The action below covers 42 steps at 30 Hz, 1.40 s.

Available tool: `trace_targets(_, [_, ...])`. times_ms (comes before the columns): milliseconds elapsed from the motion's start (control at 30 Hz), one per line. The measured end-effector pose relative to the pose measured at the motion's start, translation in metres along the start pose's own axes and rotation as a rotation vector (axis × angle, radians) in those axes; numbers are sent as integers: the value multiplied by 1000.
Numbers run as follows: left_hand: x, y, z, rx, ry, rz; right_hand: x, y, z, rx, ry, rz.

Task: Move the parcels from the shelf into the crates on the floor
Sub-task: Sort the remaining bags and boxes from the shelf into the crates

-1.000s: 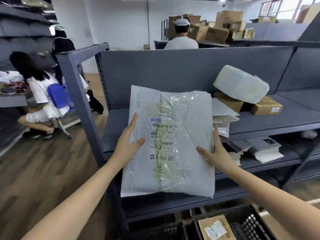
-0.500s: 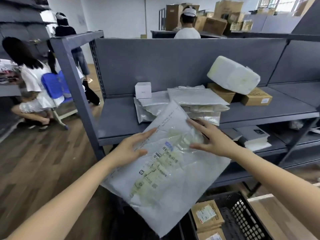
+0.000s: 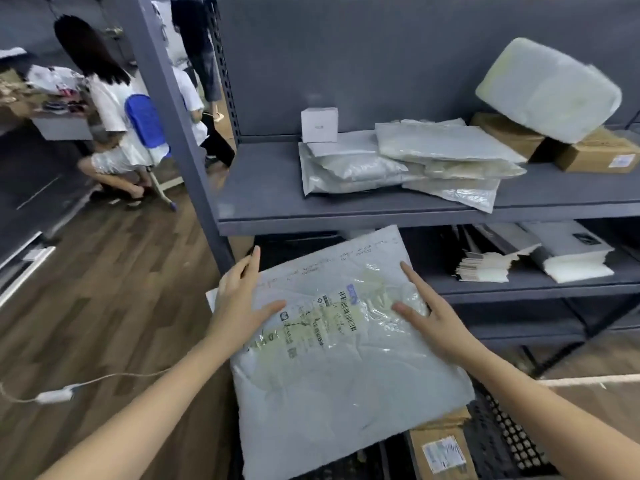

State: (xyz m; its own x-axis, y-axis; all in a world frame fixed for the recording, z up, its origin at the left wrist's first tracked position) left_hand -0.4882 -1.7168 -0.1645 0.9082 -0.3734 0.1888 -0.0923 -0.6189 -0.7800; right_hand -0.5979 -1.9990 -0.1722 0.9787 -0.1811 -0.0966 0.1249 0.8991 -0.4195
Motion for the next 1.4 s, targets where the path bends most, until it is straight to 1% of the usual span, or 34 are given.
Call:
trace_targets(67, [-23, 35, 43, 3, -156, -32, 4, 17, -42, 25, 49, -25])
trace_targets(100, [-34, 57, 64, -87, -214, -12, 6, 27, -65, 44, 83, -24])
trace_targets(167, [-54, 106, 101, -401, -245, 57, 10, 50, -117, 59, 141, -23])
trace_targets(200, [-65, 130, 118, -509, -262, 107, 11, 62, -144, 56, 166, -24])
trace_targets(233, [-74, 154, 136, -568, -286, 146, 13, 74, -171, 53, 190, -24])
trace_targets(300, [-87, 199, 174, -589, -315, 185, 18, 98, -225, 56, 238, -15])
trace_targets(367, [-93, 240, 214, -588, -334, 191, 27, 123, -279, 57, 267, -9])
trace_targets(500, [-96, 324, 286, -534, -350, 202, 43, 168, -383, 21, 277, -57])
trace_targets(667, [-105, 412, 358, -408, -332, 208, 58, 224, -495, 90, 284, -59])
trace_targets(767, [-117, 449, 381, -405, -326, 212, 63, 253, -548, 105, 299, -40])
trace_targets(833, [-122, 470, 395, -410, -339, 242, 66, 267, -572, 106, 343, -24])
trace_targets(900, [-124, 486, 411, -422, -357, 248, 71, 277, -585, 53, 360, -29])
trace_targets(1000, [-130, 497, 428, -443, -399, 279, 77, 285, -592, -96, 441, -60])
trace_targets(1133, [-136, 504, 438, -436, -389, 292, 78, 305, -599, -258, 482, -14])
trace_targets(1300, [-132, 527, 459, -379, -398, 341, 83, 317, -631, -259, 603, 30])
trace_targets(1400, [-135, 546, 478, -318, -427, 365, 83, 325, -638, -237, 663, 109])
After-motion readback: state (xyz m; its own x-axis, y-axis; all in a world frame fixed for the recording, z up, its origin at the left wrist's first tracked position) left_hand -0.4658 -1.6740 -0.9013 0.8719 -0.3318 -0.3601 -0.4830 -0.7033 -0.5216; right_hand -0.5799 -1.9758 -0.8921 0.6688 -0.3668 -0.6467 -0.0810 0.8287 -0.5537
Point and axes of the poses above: each hand's wrist, its own x-axis towards the middle knuckle, its own y-axis out of the palm, z = x × y, the point moved 5 cm from there along x, towards the middle knuckle, and after that the axes turned 6 degrees about y, right-handed, at the moved point
